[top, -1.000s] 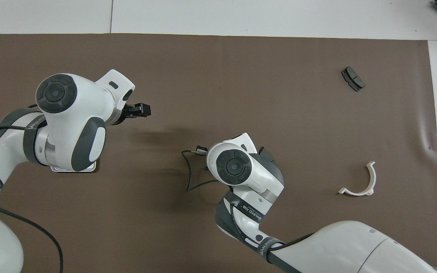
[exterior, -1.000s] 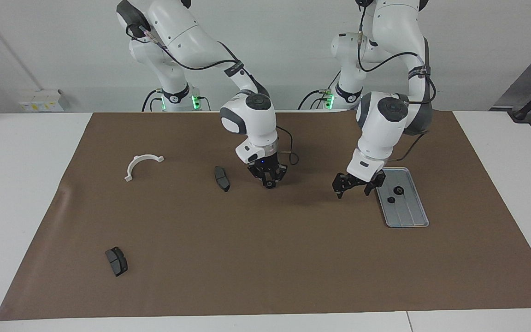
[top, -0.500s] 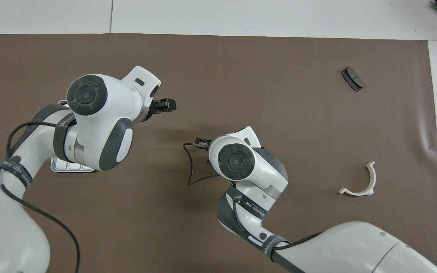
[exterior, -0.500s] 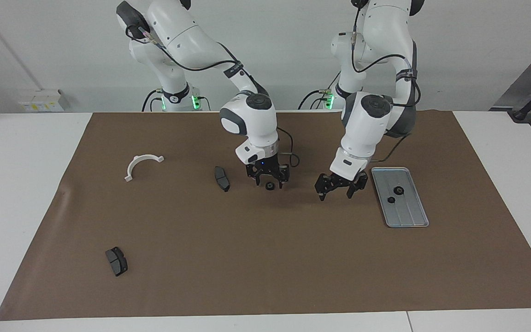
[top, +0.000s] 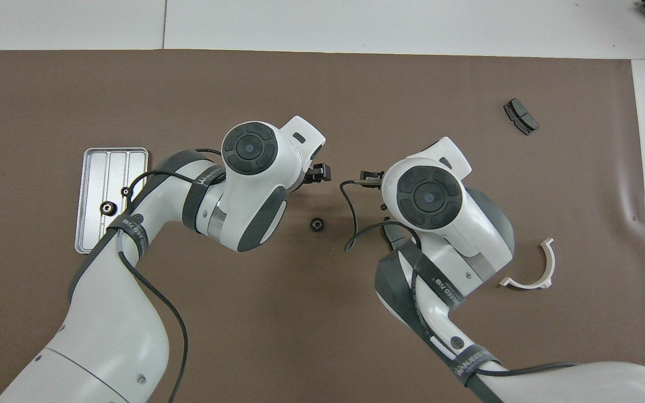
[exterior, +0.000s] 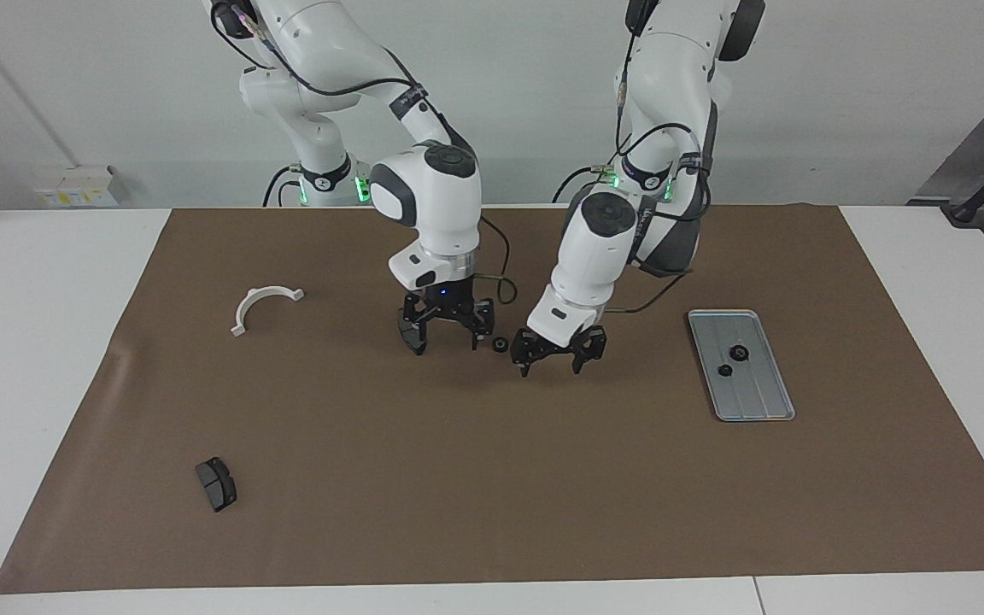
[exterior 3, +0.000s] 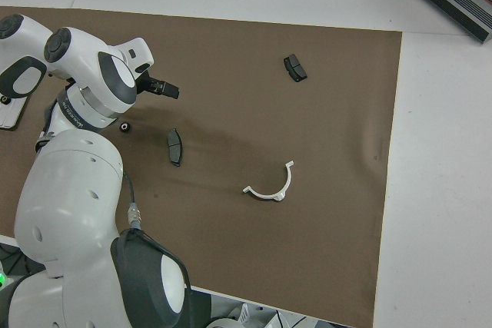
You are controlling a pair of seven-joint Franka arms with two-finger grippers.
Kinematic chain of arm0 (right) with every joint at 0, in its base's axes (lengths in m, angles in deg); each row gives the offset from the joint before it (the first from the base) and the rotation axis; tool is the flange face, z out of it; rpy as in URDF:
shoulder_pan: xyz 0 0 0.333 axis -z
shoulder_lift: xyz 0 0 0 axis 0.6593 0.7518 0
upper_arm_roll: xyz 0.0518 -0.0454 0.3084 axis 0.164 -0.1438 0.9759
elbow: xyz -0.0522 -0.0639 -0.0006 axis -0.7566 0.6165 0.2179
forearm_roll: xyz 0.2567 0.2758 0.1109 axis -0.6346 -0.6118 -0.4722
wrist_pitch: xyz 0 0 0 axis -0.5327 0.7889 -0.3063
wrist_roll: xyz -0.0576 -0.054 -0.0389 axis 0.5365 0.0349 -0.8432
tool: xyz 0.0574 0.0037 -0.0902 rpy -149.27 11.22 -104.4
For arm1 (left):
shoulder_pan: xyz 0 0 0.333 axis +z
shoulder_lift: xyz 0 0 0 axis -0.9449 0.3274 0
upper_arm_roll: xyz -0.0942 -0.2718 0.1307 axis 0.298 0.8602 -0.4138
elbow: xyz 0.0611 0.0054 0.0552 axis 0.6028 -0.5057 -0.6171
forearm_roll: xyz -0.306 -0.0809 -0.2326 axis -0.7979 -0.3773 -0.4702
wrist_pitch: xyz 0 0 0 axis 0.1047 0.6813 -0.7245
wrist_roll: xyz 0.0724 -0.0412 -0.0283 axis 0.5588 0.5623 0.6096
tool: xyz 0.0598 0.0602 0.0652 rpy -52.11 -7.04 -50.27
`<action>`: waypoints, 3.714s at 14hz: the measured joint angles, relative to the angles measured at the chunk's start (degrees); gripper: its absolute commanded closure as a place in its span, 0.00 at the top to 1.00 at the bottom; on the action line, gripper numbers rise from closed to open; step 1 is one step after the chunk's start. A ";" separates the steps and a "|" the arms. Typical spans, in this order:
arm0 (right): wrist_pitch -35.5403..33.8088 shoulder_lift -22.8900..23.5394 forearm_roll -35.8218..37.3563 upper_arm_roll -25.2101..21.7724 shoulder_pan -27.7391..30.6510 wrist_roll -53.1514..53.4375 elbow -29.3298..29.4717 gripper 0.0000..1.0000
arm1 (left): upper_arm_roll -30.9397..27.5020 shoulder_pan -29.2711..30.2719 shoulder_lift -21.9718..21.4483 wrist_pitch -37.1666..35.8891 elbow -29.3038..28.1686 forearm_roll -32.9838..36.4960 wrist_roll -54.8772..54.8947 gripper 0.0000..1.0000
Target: Pick bearing gear from pile to tray
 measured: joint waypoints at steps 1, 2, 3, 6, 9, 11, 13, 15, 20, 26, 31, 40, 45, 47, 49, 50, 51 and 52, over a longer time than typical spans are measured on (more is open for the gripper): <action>-0.79 -0.88 -1.52 -1.91 0.02 -4.14 -0.02 1.00 | -0.03 -0.37 0.24 0.00 0.04 0.31 0.00 0.96; -1.39 -1.71 -3.58 -3.95 0.04 -8.50 -0.03 1.00 | -0.04 -0.82 0.34 -0.07 -0.05 0.41 0.06 0.95; -1.57 -2.50 -6.08 -5.96 0.07 -12.66 -0.03 1.00 | -0.05 -1.41 0.38 -0.25 -0.33 0.50 0.06 0.94; -2.73 -5.08 -12.05 -12.01 0.18 -21.44 -0.04 1.00 | -0.09 -3.50 0.37 -0.43 -2.46 0.62 0.06 0.90; -6.18 -7.98 -14.99 -14.69 2.11 -25.28 0.05 1.00 | -0.12 -4.74 0.12 0.37 -5.43 0.65 0.06 0.86; -10.09 -10.67 -17.27 -16.74 3.25 -28.45 0.23 1.00 | -0.11 -5.10 -0.20 0.65 -6.86 0.67 0.07 0.83; -14.98 -13.56 -18.00 -20.27 3.50 -32.21 1.02 1.00 | -0.12 -5.34 -0.58 0.71 -7.54 0.67 0.09 0.74; -20.97 -15.08 -18.17 -23.11 3.52 -35.10 3.82 1.00 | -0.13 -5.48 -0.81 0.72 -7.69 0.70 0.11 0.63; -33.28 -15.15 -18.25 -27.23 2.80 -40.25 13.43 1.00 | -0.25 -5.56 -1.42 0.70 -7.89 0.90 0.13 0.14; -37.54 -14.92 -18.43 -27.22 1.80 -40.30 13.99 1.00 | -0.25 -5.59 -1.48 0.71 -7.97 0.92 0.19 0.00; -38.87 -14.92 -18.97 -27.19 1.78 -40.28 15.21 1.00 | -1.41 -4.21 -1.57 -2.63 -5.42 0.92 0.16 0.00; -39.52 -14.90 -19.85 -27.15 2.01 -40.20 15.26 1.00 | -1.79 24.60 -4.66 -8.78 -3.18 -0.89 28.77 0.00; -39.64 -14.90 -19.88 -25.71 2.91 -40.19 15.26 1.00 | -1.81 33.33 -5.46 -8.43 -6.70 -1.06 44.27 0.00; -39.65 -14.90 -19.88 -25.55 2.90 -40.19 15.26 1.00 | -1.81 34.71 -6.04 -6.40 -8.28 -1.06 46.12 0.00; -39.65 -14.90 -19.88 -25.54 2.90 -40.19 15.26 1.00 | -1.78 35.26 -6.44 -1.76 -10.77 -1.06 46.40 0.25; -39.65 -14.90 -19.88 -25.54 2.90 -40.19 15.26 1.00 | -1.78 35.34 -6.56 0.14 -11.94 -1.06 46.40 0.74; -39.65 -14.90 -19.88 -25.54 2.90 -40.19 15.26 1.00 | -1.76 35.37 -6.58 1.21 -12.63 -1.06 46.40 1.00; -39.65 -14.90 -19.88 -25.54 2.90 -40.19 15.26 1.00 | -1.74 35.39 -6.60 1.70 -12.90 -1.06 46.40 1.00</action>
